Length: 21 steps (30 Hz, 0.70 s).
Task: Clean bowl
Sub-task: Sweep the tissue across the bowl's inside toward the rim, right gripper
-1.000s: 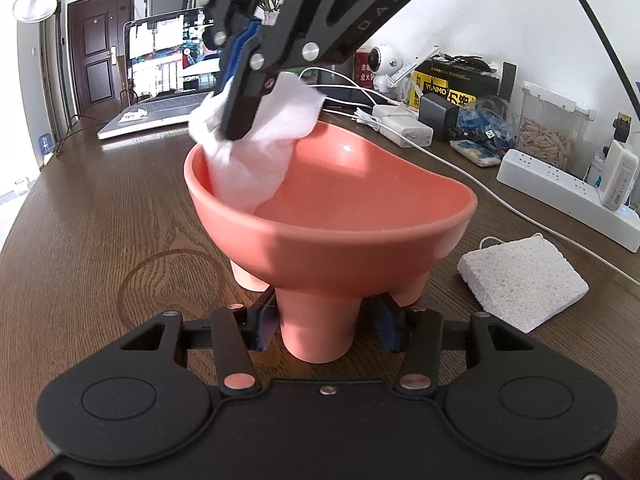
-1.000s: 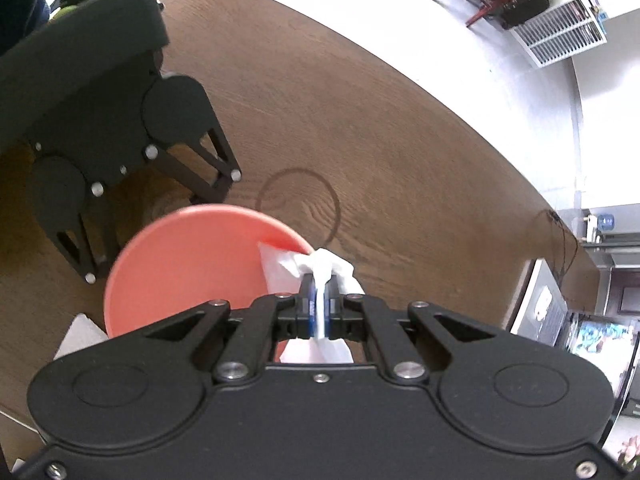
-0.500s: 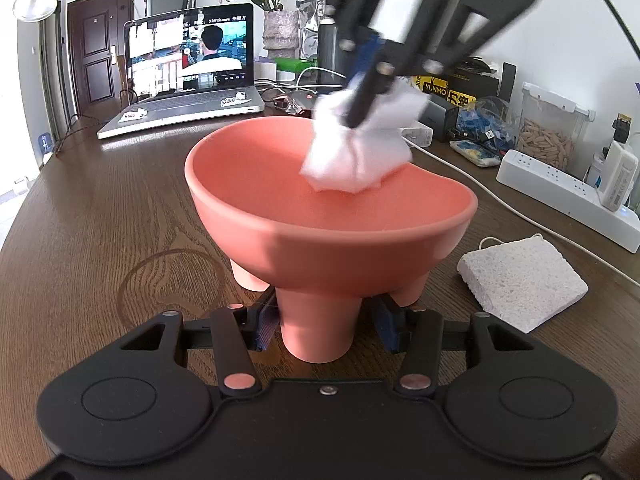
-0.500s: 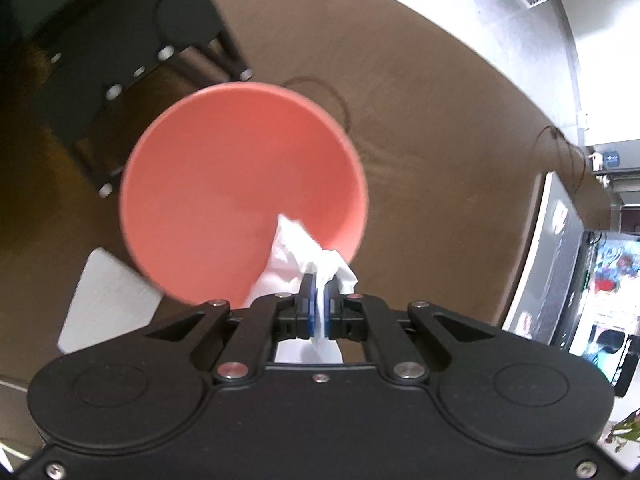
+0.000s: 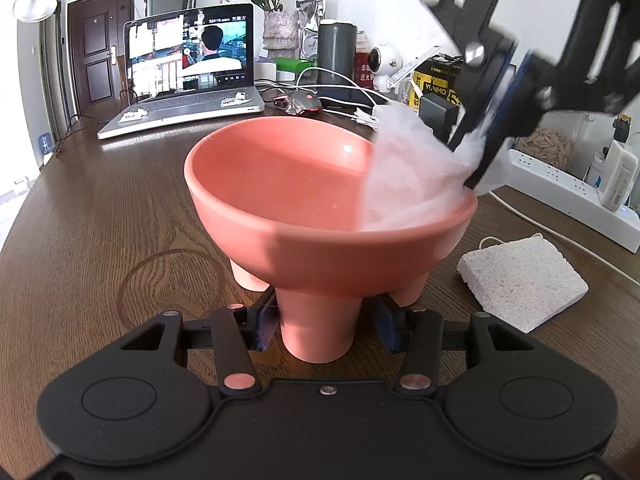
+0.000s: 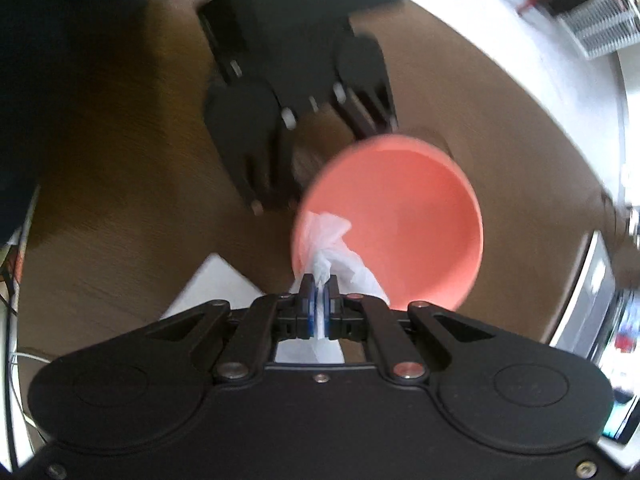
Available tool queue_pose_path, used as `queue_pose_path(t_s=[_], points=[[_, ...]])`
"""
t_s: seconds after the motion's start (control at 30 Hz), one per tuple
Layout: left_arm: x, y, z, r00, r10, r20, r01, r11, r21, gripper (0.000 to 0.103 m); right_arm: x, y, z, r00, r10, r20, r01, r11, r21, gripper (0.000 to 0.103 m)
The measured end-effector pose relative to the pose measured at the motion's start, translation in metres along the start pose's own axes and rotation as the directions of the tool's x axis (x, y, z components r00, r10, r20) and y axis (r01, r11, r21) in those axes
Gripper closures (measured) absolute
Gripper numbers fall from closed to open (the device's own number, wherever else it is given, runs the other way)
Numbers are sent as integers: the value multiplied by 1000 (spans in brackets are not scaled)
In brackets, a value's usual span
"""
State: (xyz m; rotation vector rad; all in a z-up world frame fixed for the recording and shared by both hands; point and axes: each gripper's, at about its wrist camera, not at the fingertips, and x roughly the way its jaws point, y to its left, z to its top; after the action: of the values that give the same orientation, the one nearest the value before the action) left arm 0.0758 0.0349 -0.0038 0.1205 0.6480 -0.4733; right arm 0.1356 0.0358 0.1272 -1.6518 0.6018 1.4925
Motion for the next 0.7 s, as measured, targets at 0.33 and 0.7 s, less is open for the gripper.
queue_pose_path(t_s=[0.33, 0.7], points=[[0, -1, 0, 1000, 2, 0, -2, 1000, 2, 54, -7, -46, 43, 989, -93, 117, 108, 985, -138, 100], [0, -2, 0, 1000, 2, 0, -2, 1000, 2, 54, 49, -105, 24, 988, -155, -5, 154, 986, -57, 100]])
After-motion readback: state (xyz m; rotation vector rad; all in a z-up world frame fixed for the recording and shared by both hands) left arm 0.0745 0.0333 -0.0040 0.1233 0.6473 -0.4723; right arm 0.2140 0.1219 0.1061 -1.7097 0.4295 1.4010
